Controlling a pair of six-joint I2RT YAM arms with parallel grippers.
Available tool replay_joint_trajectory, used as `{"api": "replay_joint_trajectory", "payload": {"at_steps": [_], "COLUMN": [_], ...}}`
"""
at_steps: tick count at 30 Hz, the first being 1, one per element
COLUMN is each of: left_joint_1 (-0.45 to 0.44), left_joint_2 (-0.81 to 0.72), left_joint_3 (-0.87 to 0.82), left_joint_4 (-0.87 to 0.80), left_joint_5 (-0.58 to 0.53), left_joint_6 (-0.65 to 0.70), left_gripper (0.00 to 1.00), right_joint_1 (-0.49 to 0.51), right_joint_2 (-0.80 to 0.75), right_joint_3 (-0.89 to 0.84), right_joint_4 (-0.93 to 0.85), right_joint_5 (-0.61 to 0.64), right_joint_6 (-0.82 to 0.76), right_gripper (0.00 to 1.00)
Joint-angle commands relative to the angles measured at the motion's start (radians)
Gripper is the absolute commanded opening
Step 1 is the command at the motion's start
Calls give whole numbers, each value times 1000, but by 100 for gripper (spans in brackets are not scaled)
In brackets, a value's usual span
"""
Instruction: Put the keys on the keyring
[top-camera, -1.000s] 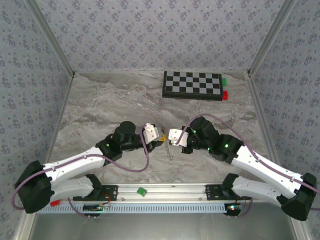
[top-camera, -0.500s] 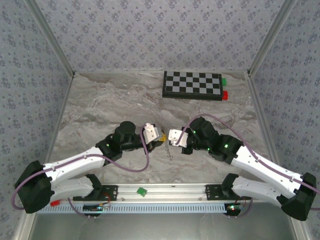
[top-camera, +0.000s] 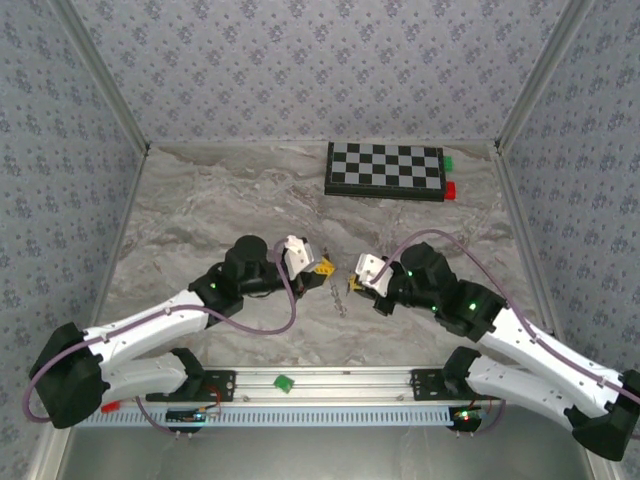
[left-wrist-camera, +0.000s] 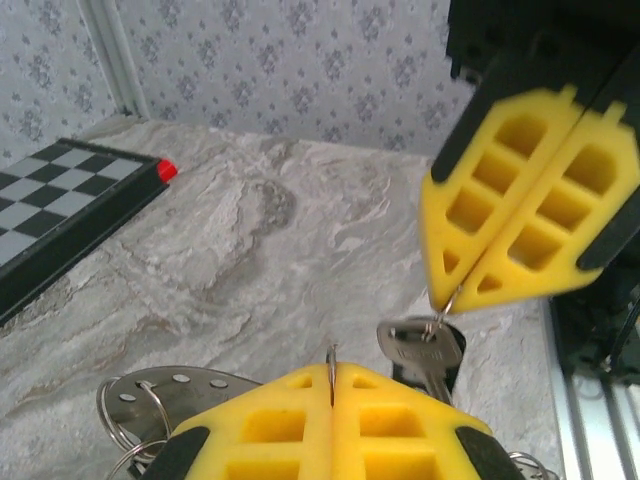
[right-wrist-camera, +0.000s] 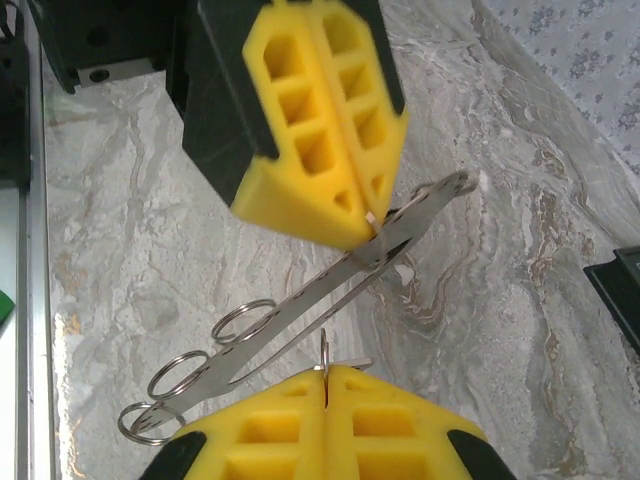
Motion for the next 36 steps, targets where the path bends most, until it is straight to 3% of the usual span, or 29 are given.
{"api": "replay_joint_trajectory", "payload": {"at_steps": [1, 12, 21, 26, 36], "left_joint_1": [17, 29, 38, 40, 18], "left_joint_2": [10, 128, 194, 192, 120], "left_joint_3": [77, 227, 264, 295, 230], "left_joint_4": [50, 23, 52, -32, -23], "left_joint_5": [108, 207, 273, 269, 212], "left_joint_6": [-25, 71, 68, 79, 56], "left_gripper": [0, 0, 0, 0, 0], "right_joint_1": [-2, -7, -29, -58, -123], "right_joint_2": [-33, -158, -147, -104, -65], "right_joint_3": [-6, 5, 28, 78, 102], "right_joint_4": [30, -69, -61, -83, -56], "right_joint_5": [19, 73, 35, -23, -133], "right_joint_6": [80, 96, 72, 32, 24], "right_gripper": [0, 0, 0, 0, 0]}}
